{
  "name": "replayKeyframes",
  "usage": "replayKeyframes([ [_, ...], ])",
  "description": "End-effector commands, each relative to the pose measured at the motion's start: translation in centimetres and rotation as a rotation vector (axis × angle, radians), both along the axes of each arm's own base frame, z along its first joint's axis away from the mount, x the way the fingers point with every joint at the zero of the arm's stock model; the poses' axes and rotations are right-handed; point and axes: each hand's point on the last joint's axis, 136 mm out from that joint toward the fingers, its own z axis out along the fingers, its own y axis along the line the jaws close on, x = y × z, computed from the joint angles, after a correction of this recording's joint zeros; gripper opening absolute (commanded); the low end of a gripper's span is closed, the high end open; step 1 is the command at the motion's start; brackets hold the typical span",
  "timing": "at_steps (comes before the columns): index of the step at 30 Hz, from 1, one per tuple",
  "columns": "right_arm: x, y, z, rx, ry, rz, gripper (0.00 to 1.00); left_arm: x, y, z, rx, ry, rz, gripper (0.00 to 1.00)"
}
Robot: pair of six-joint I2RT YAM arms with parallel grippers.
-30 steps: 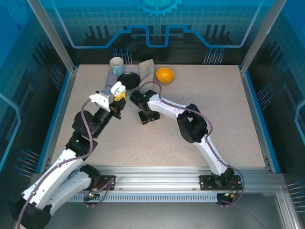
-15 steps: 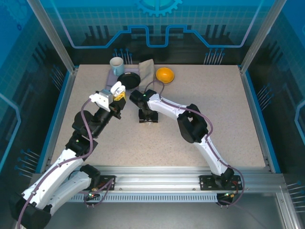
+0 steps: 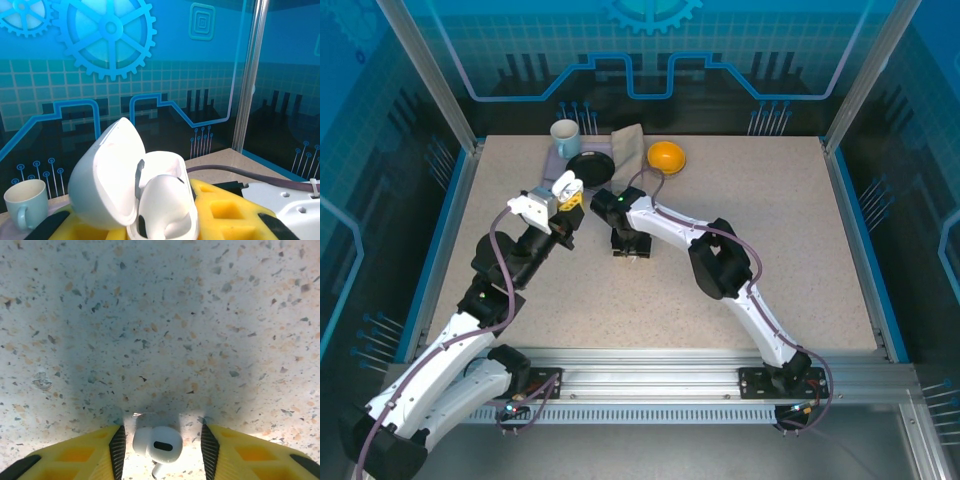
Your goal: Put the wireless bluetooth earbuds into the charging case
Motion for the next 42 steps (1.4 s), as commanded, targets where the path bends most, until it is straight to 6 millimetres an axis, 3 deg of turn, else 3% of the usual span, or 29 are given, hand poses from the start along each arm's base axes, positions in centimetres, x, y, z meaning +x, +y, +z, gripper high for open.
replayKeyframes([
  [1, -0.4, -1.4, -1.5, -0.079, 0.026, -0.014, 0.43, -0.1, 0.3, 0.5, -0.026, -0.011, 0.000, 0.00],
  [11, -0.4, -2.1, -1.9, -0.092, 0.038, -0.009, 0.35, -0.1, 0.2, 0.5, -0.029, -0.009, -0.002, 0.00],
  [15, -0.4, -2.5, -1.9, -0.090, 0.032, 0.009, 0.27, -0.1, 0.1, 0.5, -0.022, -0.004, -0.008, 0.00],
  [26, -0.1, -4.1, 0.0, -0.082, -0.046, 0.056, 0.19, 0.0, -0.3, 0.4, -0.016, 0.009, -0.024, 0.00],
  [27, 0.0, -4.1, 1.2, -0.067, -0.073, 0.059, 0.19, 0.0, -0.3, 0.5, -0.016, 0.009, -0.025, 0.00],
  [42, -1.0, -8.0, 7.8, -0.035, -0.309, 0.072, 0.19, -0.3, -1.1, -0.3, -0.005, 0.045, -0.076, 0.00],
])
